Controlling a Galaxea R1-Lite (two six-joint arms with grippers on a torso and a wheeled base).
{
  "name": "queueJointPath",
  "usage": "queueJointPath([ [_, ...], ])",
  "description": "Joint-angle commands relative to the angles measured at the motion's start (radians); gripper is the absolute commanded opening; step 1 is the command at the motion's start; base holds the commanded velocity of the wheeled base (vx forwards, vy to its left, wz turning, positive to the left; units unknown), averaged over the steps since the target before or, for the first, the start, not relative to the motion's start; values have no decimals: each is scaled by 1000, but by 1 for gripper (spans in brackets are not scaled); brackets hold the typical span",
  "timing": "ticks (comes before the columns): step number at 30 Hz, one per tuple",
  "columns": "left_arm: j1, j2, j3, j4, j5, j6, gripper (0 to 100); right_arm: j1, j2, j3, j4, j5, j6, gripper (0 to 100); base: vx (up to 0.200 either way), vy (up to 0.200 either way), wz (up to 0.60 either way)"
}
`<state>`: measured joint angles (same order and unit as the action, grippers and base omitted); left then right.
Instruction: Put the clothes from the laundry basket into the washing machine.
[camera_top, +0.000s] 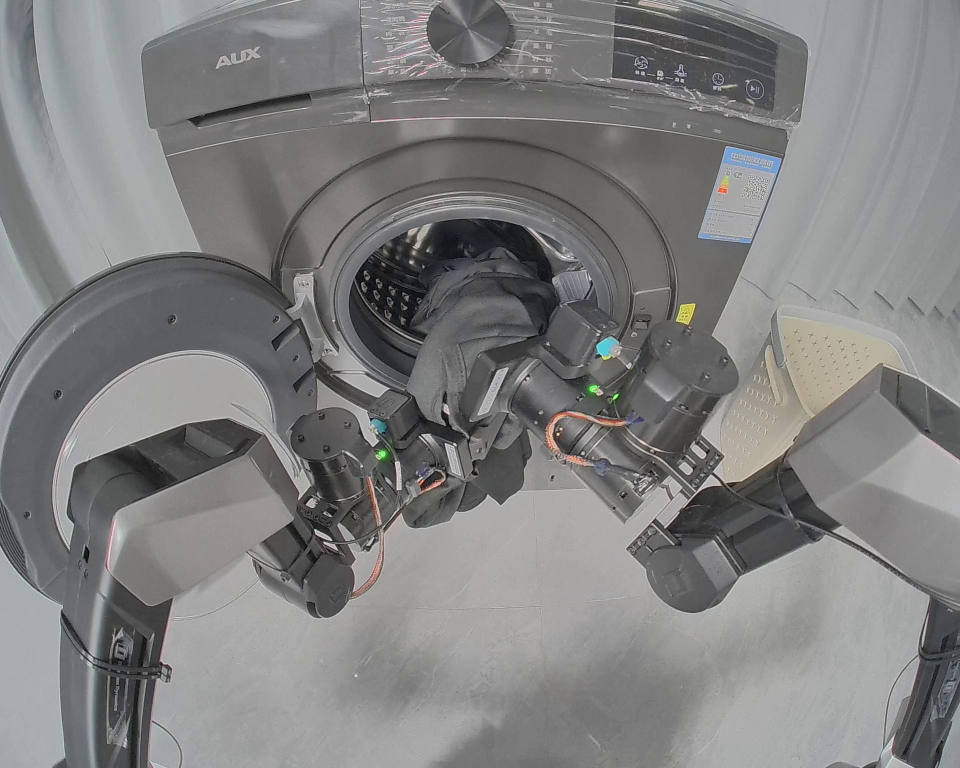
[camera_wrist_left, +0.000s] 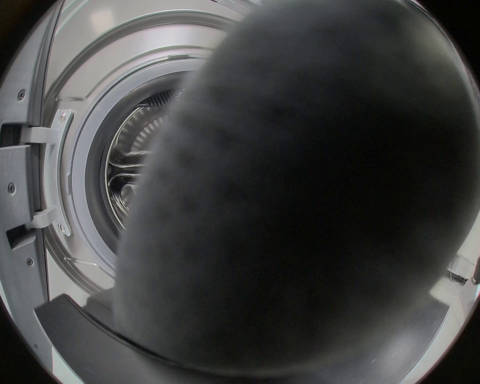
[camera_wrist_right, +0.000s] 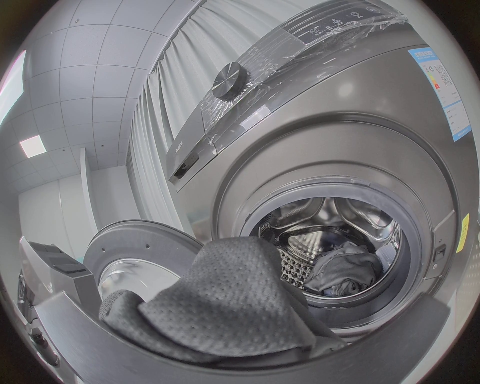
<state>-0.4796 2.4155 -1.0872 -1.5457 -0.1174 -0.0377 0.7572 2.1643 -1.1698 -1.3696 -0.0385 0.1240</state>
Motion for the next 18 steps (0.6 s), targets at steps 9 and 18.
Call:
queueJointPath([
  [9,24,-76,9,-4,42,-44,0,-127,-57,125,-3,0,12,0,0,0,0],
  [18,13,-211,92,-4,38,-73,0,-203,17,233,-2,0,16,0,0,0,0],
])
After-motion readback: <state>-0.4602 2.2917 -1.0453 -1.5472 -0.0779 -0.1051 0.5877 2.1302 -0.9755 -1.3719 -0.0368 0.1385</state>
